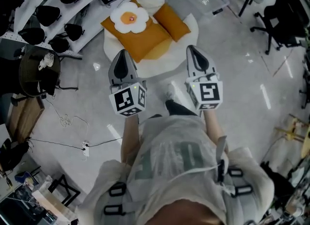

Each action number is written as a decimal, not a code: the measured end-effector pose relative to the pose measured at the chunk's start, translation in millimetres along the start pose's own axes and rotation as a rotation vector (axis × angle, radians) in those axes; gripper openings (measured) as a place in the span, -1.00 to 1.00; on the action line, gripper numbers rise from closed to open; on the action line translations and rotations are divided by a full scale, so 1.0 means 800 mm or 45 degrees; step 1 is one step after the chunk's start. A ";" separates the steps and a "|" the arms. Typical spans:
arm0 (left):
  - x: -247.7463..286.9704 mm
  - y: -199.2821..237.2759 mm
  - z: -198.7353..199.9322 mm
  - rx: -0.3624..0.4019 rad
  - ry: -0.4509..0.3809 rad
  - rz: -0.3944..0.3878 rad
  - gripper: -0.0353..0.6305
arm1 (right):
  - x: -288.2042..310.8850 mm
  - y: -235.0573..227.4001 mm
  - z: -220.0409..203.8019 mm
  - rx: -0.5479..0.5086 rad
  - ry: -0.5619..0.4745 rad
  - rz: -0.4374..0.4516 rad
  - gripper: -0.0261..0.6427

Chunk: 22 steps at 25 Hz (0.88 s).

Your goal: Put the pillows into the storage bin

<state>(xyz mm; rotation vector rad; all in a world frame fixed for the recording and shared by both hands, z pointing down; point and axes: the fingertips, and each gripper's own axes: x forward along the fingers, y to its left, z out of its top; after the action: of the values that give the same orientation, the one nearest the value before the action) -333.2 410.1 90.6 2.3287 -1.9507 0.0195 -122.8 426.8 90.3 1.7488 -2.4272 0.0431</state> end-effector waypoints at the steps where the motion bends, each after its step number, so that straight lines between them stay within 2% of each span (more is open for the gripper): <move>1: 0.015 -0.002 0.004 -0.006 0.000 0.012 -0.87 | 0.016 -0.006 0.003 -0.014 0.001 0.027 -0.90; 5: 0.045 -0.004 0.017 -0.038 0.028 0.062 -0.87 | 0.059 -0.020 0.007 -0.028 0.022 0.097 -0.90; 11: 0.071 0.000 0.027 -0.014 0.040 0.098 -0.87 | 0.097 -0.028 0.021 0.010 -0.002 0.129 -0.90; 22: 0.113 0.029 0.039 -0.030 -0.009 0.061 -0.87 | 0.139 -0.024 0.042 0.052 -0.065 0.108 -0.89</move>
<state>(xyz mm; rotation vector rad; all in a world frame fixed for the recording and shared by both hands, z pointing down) -341.5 314.8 68.4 2.2707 -1.9984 -0.0080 -142.4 312.0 71.6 1.6822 -2.5535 0.0589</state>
